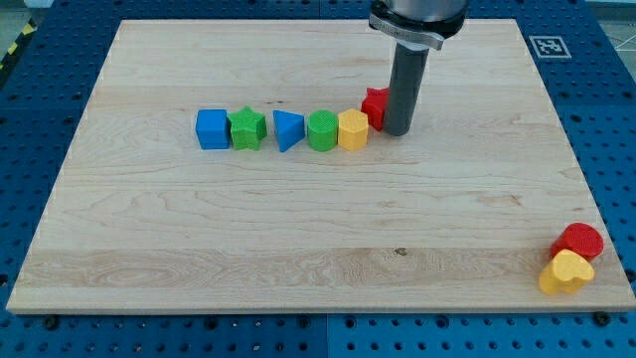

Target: Move the yellow heart right a bit

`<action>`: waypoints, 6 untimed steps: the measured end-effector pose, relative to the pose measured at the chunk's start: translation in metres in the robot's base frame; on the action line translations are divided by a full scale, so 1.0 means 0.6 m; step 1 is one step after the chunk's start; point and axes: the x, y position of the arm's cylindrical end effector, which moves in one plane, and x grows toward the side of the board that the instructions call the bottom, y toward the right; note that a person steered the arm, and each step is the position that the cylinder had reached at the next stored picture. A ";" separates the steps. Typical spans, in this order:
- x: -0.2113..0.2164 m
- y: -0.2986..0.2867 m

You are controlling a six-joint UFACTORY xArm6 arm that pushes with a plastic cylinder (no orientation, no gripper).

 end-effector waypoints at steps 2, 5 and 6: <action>-0.083 0.019; -0.182 -0.030; -0.182 -0.030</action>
